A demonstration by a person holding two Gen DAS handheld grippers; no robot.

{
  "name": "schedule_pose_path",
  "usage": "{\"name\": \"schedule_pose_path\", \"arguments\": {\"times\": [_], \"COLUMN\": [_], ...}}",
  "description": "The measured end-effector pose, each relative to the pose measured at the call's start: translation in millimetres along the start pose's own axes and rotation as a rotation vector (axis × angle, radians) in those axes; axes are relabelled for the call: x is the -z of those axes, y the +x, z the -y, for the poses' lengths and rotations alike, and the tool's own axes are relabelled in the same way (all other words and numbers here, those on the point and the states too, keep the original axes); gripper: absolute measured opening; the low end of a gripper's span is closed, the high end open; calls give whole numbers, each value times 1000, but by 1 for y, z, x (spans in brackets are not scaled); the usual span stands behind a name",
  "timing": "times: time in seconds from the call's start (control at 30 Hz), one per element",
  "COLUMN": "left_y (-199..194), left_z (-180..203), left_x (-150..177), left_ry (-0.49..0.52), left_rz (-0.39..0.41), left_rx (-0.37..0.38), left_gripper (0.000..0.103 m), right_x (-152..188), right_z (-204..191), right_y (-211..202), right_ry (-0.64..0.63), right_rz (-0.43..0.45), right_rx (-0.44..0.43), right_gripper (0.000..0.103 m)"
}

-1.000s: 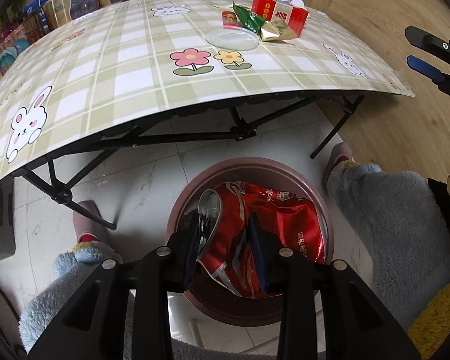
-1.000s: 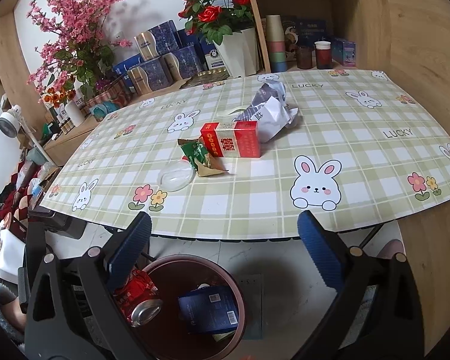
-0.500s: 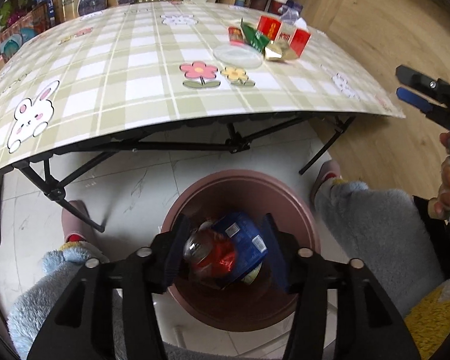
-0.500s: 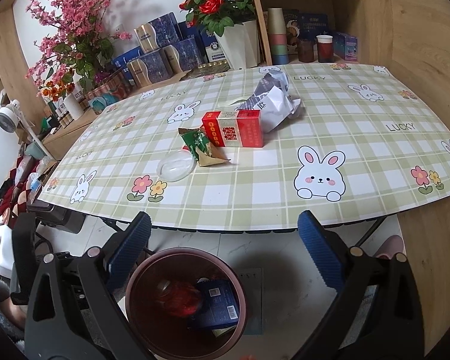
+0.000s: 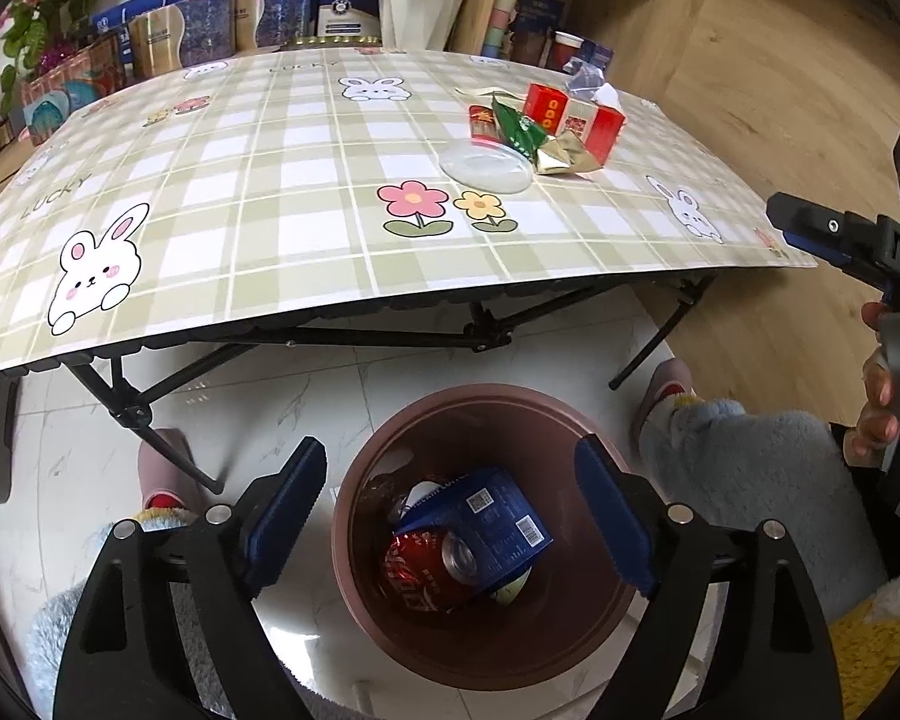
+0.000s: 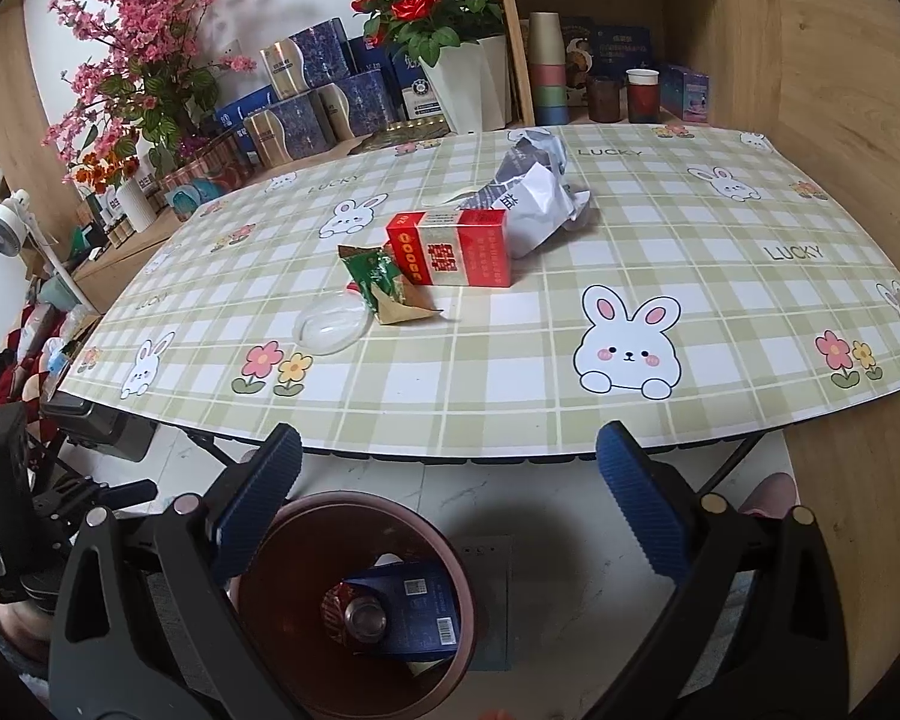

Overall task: Collect trash
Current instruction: 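Grasp the clear plastic lid with the left gripper while the right grasps the green snack wrapper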

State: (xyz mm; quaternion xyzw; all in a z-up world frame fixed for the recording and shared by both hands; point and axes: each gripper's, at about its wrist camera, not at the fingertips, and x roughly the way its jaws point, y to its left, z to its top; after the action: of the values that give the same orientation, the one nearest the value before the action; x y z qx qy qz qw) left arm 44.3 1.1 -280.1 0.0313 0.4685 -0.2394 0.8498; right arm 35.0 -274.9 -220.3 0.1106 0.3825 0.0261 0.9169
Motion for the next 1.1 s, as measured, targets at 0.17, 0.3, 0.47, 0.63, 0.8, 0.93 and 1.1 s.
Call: {"name": "schedule_pose_path", "arguments": {"times": [0.17, 0.3, 0.47, 0.63, 0.8, 0.93, 1.1], "left_y": [2, 1, -1, 1, 11, 24, 32], "left_z": [-1, -2, -3, 1, 17, 22, 13], "left_x": [-5, -14, -29, -57, -94, -119, -130], "left_ry": [-15, -28, -28, 6, 61, 69, 39], "left_rz": [5, 25, 37, 47, 66, 73, 75], "left_rx": [-2, 4, -3, -5, -1, -13, -21], "left_gripper": [83, 83, 83, 83, 83, 83, 83], "right_x": [-1, -3, -7, -13, -17, -25, -47], "right_z": [9, 20, 36, 51, 60, 58, 29], "right_y": [6, 10, 19, 29, 38, 49, 67], "right_ry": [3, 15, 32, 50, 40, 22, -111], "right_rz": [-7, -9, -9, -6, -12, -31, -34], "right_rx": [17, 30, 51, 65, 77, 58, -5], "right_gripper": [97, 97, 97, 97, 97, 97, 96]}}
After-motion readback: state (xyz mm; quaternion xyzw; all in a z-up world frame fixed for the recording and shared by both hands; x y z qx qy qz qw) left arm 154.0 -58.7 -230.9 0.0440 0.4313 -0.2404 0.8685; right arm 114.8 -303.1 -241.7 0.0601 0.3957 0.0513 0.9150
